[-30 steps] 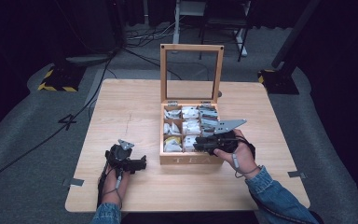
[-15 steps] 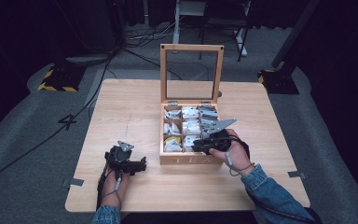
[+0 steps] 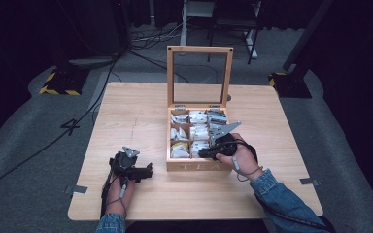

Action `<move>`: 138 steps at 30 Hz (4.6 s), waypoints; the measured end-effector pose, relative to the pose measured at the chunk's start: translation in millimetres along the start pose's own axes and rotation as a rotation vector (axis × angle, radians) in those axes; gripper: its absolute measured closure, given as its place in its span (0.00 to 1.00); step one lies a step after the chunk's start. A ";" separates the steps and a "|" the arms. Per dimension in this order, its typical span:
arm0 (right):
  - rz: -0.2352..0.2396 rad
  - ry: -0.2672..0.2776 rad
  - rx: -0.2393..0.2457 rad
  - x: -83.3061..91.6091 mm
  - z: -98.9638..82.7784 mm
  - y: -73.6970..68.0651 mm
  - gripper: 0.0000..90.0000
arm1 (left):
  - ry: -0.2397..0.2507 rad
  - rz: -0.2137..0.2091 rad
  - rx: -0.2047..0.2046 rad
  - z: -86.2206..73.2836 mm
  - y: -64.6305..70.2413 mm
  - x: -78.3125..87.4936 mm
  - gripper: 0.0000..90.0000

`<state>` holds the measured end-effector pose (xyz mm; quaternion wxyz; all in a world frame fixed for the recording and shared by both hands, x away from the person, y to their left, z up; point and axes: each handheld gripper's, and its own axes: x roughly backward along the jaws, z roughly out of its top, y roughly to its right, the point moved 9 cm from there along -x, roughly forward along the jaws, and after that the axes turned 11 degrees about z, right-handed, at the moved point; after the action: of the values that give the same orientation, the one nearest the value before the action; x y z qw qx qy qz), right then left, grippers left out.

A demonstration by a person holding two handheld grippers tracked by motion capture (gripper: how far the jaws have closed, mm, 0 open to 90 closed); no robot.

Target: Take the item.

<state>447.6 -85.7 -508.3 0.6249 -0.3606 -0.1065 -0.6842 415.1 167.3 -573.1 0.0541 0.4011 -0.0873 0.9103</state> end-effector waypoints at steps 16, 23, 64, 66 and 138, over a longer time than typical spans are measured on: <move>0.007 0.128 -0.010 21.6 11.4 -5.0 1.00 | 0.001 -0.006 -0.006 0.8 -0.1 -0.6 0.00; -0.028 0.224 0.016 44.8 20.9 -9.1 1.00 | 0.000 -0.010 -0.006 1.6 0.2 -1.4 0.00; -0.126 0.488 -0.052 144.9 25.0 -2.9 1.00 | 0.002 -0.016 -0.015 3.8 0.0 -3.3 0.00; -0.146 0.496 -0.058 151.4 22.8 0.4 1.00 | 0.002 -0.016 -0.015 3.8 -0.1 -3.3 0.00; -0.344 0.361 -0.390 158.1 -85.2 109.1 1.00 | 0.001 -0.016 -0.015 3.7 0.0 -3.3 0.00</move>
<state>525.0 -280.9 -503.7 0.4280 -0.3231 0.0797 -0.8403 420.0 166.5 -573.1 0.0647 0.4008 -0.0910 0.9093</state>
